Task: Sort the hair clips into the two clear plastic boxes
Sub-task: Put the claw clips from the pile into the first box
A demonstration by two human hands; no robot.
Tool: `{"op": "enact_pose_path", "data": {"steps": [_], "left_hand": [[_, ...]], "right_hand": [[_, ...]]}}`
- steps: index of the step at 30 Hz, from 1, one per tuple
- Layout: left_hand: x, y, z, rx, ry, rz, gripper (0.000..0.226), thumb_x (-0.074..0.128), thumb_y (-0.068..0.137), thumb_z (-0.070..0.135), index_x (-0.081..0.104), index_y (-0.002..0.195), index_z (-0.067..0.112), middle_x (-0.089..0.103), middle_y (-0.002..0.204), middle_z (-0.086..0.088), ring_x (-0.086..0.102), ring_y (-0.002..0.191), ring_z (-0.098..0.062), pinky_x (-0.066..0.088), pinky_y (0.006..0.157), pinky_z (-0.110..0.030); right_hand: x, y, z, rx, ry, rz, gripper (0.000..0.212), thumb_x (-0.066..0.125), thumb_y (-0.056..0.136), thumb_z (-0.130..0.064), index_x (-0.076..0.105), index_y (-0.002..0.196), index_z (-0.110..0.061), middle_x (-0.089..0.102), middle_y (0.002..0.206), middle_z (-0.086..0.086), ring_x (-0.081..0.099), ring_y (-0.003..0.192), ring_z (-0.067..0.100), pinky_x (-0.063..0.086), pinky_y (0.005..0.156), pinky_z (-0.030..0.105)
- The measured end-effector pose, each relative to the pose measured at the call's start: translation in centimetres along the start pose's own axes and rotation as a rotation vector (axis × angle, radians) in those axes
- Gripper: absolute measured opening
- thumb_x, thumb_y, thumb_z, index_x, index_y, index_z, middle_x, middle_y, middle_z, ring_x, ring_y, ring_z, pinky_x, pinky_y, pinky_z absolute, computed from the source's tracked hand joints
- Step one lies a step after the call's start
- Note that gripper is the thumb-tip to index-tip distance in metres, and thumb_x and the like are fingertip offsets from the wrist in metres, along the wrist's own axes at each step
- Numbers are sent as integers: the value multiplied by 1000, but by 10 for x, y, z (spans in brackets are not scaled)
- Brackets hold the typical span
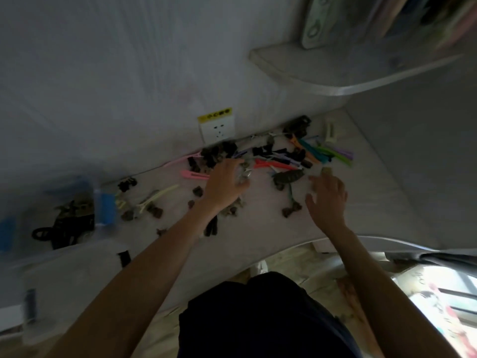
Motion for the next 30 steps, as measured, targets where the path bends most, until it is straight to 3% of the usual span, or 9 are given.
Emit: {"op": "enact_pose_path", "data": {"steps": [3,8,13,18,20,24,27,30], "left_hand": [[26,15,52,155,39,5,54,62,84,40,45,131,17,50,131,-5,44,122,-22,36,98,-30],[69,41,105,184,268,-53,66,65,78,48,41,132,19,47,134,-7,43,124,-27,36,102,-42],[77,46,91,59,410,-76,58,66,80,28,41,130,13,48,132,-12,45,120,-32,41,95,-41],[60,30,50,10,186,-18,30,58,88,19,56,117,16,62,114,-8,58,106,-26,48,86,-37],[48,21,44,-4,107,29,35,62,85,22,56,119,16,61,117,-7,56,109,-25,47,88,-36],[61,16,56,43,129,-102,76,74,71,34,37,137,20,42,140,-7,38,129,-26,32,103,-35],[72,25,78,72,239,-32,75,70,73,43,36,136,21,44,138,-6,36,129,-28,35,104,-40],[78,36,91,77,457,19,59,59,84,38,40,135,16,47,136,-7,37,128,-29,29,106,-40]], "right_hand": [[0,17,28,57,62,-38,54,59,85,-16,39,134,-12,40,136,21,42,118,44,39,94,53],[7,27,31,-31,202,-144,43,53,89,-15,43,131,-13,46,132,18,53,105,40,46,85,44],[10,26,32,-52,231,-145,49,55,88,-16,42,134,-22,54,119,16,58,97,36,45,74,35],[2,24,41,95,357,-117,49,65,83,-19,38,124,-21,59,110,15,59,94,33,43,73,34],[0,22,38,113,400,-112,43,68,81,-20,41,114,-17,61,105,14,59,90,32,41,69,32],[1,17,31,88,433,-95,37,72,76,-16,48,104,-17,63,96,11,59,83,30,46,66,34],[2,17,33,67,411,-94,38,71,76,-13,51,108,-17,63,100,12,60,87,31,51,69,38],[3,16,33,41,385,-109,44,69,77,-10,50,117,-16,63,100,12,60,88,31,47,68,32]]}}
Point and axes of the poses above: each hand's wrist, its own y-axis towards the middle knuckle, its own x-axis out of the palm, z = x × y, the point moved 8 cm from there along y, towards the middle knuckle
